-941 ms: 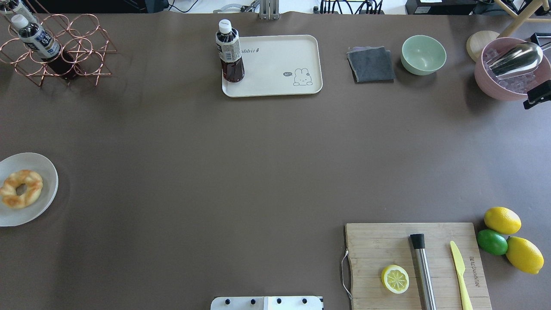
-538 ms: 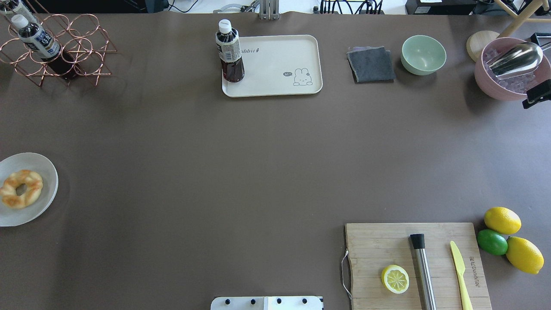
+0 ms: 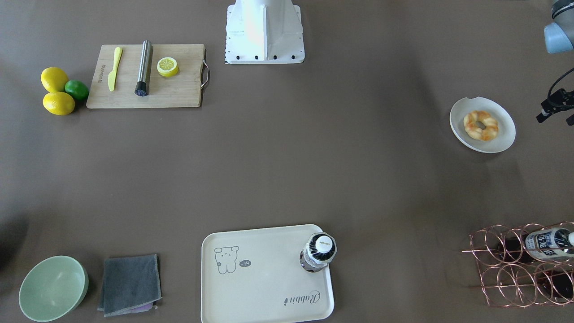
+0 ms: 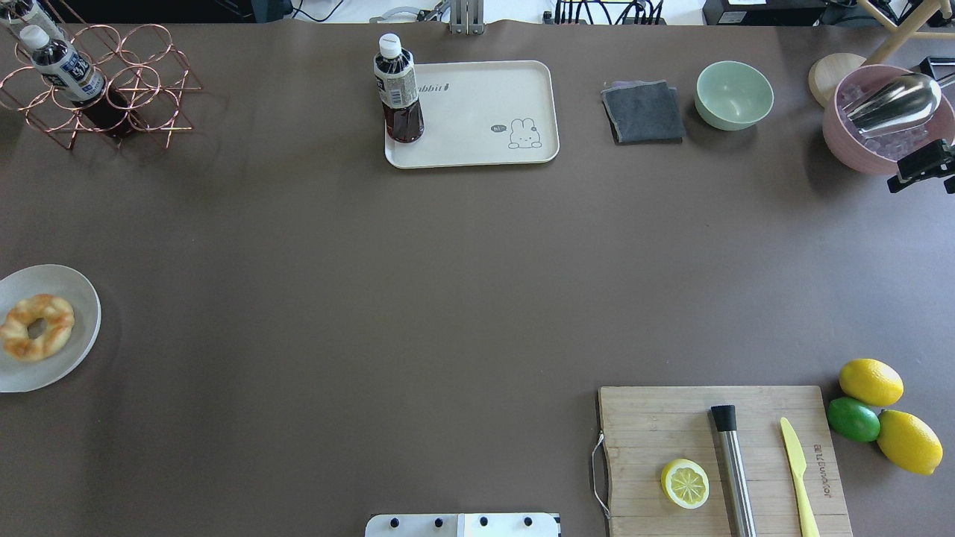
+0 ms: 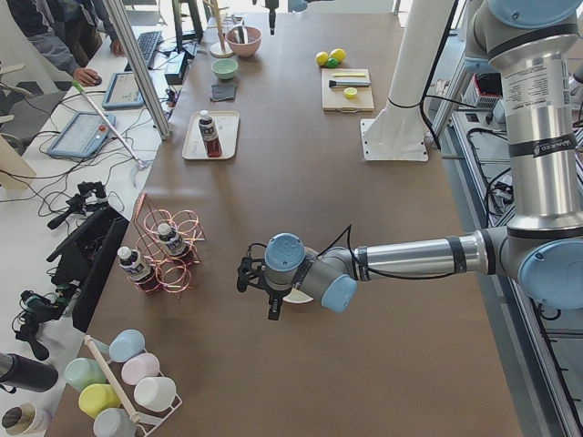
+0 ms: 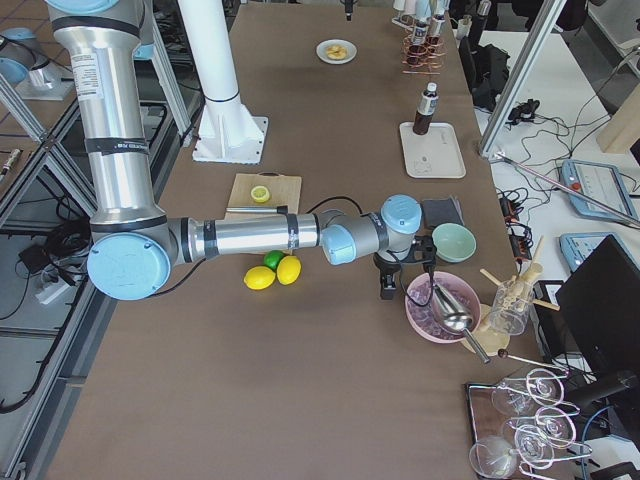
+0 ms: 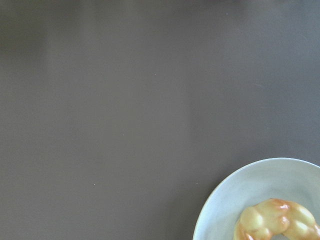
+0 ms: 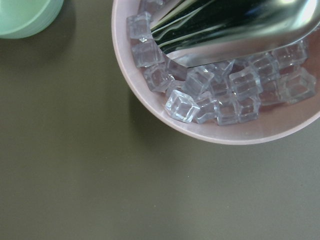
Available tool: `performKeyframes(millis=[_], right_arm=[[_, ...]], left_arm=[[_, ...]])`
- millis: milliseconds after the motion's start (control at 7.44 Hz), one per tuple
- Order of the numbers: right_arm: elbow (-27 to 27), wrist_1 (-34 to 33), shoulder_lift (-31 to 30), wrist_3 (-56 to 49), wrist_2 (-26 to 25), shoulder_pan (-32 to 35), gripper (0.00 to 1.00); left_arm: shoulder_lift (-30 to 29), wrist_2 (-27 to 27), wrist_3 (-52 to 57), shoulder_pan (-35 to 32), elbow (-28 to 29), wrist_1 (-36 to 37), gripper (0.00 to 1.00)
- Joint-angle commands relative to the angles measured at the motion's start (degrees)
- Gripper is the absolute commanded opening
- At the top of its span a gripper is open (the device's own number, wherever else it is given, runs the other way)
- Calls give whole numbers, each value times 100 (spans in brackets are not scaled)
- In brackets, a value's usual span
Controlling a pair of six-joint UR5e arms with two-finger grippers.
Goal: Place donut on tray
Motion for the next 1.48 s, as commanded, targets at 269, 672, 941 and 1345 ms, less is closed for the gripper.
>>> performKeyframes(millis=[269, 672, 941, 1345], right_arm=[[162, -7, -41, 9, 150, -154, 100], [232, 2, -173, 9, 221, -154, 100], [232, 2, -191, 9, 221, -154, 100], [232, 2, -209, 0, 212, -154, 100]], left_arm=[[-30, 607, -1373, 1048, 1023, -2008, 78], [-30, 617, -1825, 1392, 1015, -2292, 54], [-21, 608, -1851, 1392, 1014, -2379, 0], [-56, 407, -1851, 1392, 962, -2353, 0]])
